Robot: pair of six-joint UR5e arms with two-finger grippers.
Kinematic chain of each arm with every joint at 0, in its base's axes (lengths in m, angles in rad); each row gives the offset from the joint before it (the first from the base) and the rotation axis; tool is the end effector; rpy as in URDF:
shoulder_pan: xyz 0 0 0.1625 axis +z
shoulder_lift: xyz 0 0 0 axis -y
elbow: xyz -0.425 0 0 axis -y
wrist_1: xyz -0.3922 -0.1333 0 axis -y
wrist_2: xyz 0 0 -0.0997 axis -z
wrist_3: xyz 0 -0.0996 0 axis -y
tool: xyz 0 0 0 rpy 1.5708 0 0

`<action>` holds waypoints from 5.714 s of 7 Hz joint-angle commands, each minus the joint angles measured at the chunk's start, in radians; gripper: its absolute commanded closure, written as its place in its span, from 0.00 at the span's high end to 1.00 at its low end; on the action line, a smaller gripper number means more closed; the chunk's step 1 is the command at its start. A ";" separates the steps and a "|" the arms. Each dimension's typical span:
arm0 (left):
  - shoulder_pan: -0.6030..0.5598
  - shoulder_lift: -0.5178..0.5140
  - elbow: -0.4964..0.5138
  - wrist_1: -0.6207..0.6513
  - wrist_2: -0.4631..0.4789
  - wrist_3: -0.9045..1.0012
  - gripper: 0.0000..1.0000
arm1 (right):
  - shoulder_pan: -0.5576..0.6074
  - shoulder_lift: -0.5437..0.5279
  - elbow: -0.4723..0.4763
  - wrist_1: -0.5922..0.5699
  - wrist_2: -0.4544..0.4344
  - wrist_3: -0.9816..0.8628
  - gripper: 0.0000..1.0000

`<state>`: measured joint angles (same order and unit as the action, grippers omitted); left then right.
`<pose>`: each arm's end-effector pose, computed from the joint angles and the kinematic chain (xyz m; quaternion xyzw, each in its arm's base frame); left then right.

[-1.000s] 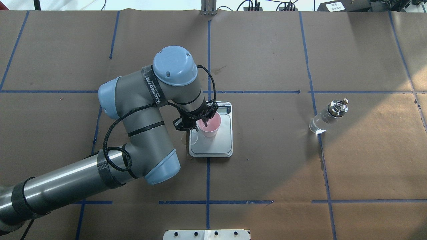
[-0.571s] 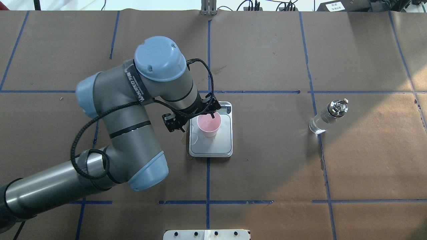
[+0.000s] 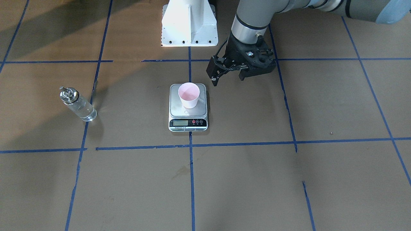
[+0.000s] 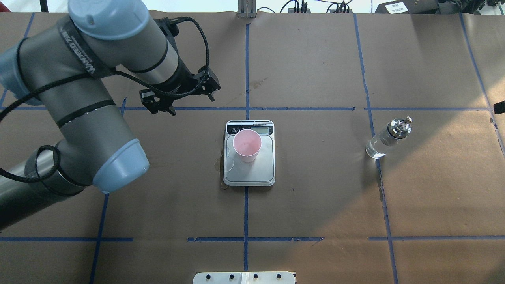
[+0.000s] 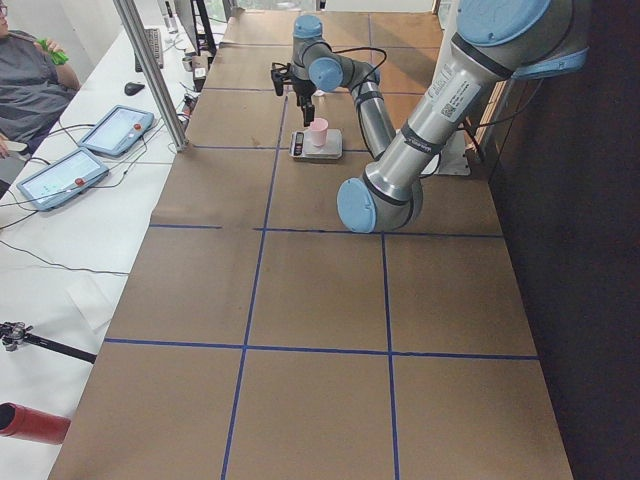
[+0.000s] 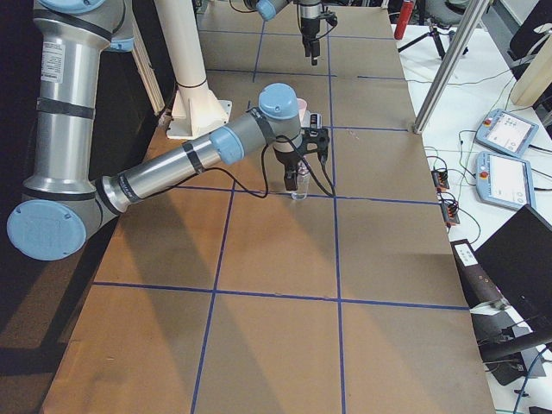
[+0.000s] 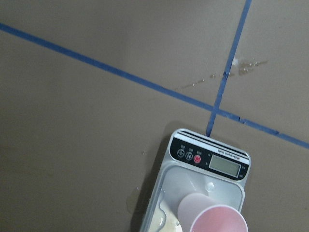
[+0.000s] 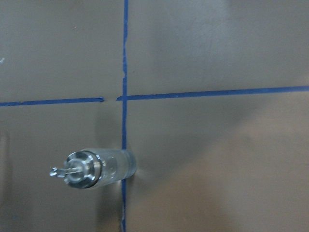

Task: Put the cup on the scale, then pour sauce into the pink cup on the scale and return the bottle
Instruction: 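Open the left gripper and lift it away from the cup, then withdraw the left arm while the right gripper reaches to the glass bottle, then grasp the glass sauce bottle's neck with the right gripper and lift, then carry the bottle with the right gripper over the pink cup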

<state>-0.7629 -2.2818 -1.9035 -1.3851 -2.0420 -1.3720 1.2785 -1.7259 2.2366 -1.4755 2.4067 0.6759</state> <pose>0.3779 -0.4831 0.1282 -0.0011 0.4568 -0.1529 0.8763 -0.0574 -0.3968 0.3888 0.0611 -0.4698 0.0474 0.8794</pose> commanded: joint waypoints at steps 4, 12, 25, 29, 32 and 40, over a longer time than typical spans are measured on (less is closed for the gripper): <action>-0.228 0.191 -0.080 0.006 -0.035 0.386 1.00 | -0.737 -0.021 0.166 0.115 -0.823 0.609 1.00; -0.316 0.363 -0.085 -0.008 -0.024 0.697 1.00 | -1.050 -0.014 -0.267 0.463 -1.630 0.657 1.00; -0.314 0.351 -0.080 -0.006 -0.026 0.682 1.00 | -0.949 0.138 -0.433 0.498 -1.623 0.556 0.39; -0.319 0.352 -0.081 -0.006 -0.029 0.683 1.00 | -0.887 0.143 -0.372 0.604 -1.505 0.246 0.00; -0.361 0.389 -0.081 -0.006 -0.030 0.845 1.00 | -0.886 0.289 -0.270 0.391 -1.511 0.149 0.00; -0.604 0.547 0.144 -0.233 -0.035 1.390 1.00 | -1.091 0.607 -0.388 -0.356 -2.052 -0.349 0.00</action>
<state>-1.3631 -1.7400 -1.7818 -1.5957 -2.0770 0.0145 0.1957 -1.1462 1.8873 -1.7621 0.4007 0.3785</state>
